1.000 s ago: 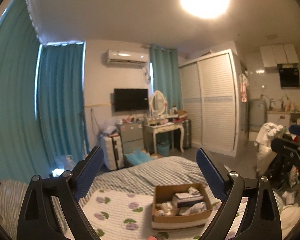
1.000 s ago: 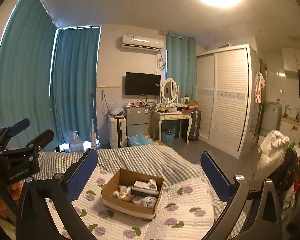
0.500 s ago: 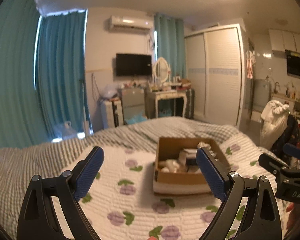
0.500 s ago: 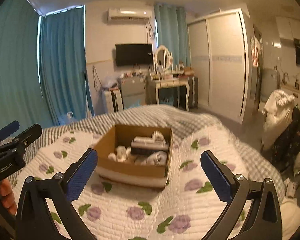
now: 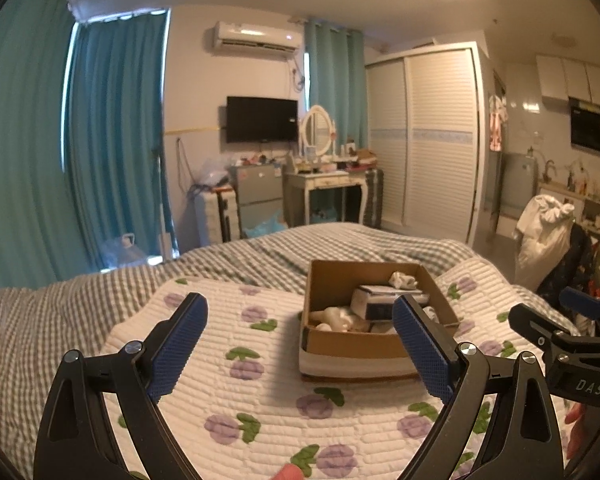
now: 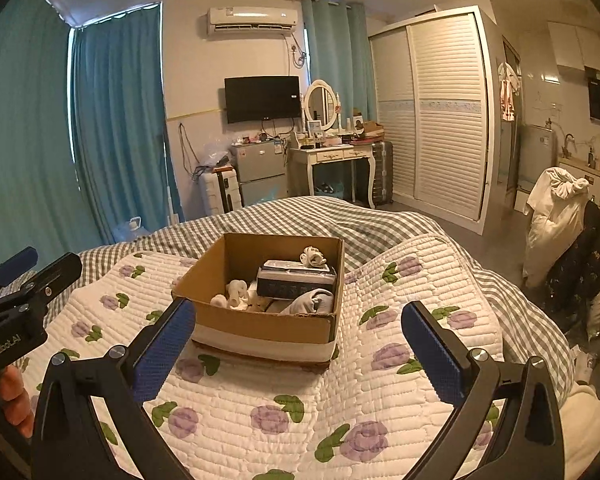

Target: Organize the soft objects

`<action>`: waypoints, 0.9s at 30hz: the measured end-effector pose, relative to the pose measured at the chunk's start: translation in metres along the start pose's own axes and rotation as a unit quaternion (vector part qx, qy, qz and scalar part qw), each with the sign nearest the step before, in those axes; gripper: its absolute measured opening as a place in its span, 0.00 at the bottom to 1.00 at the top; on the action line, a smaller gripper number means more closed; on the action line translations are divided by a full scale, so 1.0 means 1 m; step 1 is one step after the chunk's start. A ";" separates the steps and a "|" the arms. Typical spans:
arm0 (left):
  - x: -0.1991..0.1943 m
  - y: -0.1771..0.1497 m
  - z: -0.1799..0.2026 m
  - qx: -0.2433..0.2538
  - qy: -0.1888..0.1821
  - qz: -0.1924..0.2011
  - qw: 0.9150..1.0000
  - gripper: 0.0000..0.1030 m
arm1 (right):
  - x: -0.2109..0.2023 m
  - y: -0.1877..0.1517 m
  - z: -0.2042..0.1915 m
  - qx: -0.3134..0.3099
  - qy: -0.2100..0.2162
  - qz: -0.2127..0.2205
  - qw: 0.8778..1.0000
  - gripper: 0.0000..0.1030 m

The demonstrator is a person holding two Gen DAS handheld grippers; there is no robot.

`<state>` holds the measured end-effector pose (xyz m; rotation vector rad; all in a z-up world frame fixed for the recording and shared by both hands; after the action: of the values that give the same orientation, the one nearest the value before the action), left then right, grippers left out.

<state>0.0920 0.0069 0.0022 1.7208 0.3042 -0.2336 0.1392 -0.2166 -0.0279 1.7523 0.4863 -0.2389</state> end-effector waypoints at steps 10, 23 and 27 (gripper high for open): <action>-0.001 -0.005 -0.001 0.001 -0.007 -0.005 1.000 0.93 | -0.003 0.001 -0.003 0.001 -0.003 0.007 1.000 1.00; 0.000 -0.008 -0.004 -0.003 -0.010 -0.009 1.000 0.92 | -0.005 -0.002 -0.007 0.002 -0.007 0.006 1.000 1.00; 0.000 -0.009 -0.004 -0.003 -0.010 -0.009 1.000 0.92 | -0.005 -0.001 -0.006 0.003 -0.008 0.008 1.000 1.00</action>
<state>0.0891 0.0124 -0.0050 1.7094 0.3061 -0.2621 0.1335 -0.2116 -0.0254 1.7582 0.4605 -0.2441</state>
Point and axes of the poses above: each gripper's, at about its wrist camera, not at the fingertips, and x roughly the way its jaws point, z to its right, y to its top, the point moved 2 cm from there along x, roughly the way its jaws point, and after that the axes turned 10 degrees about x, right-handed, at the moved point
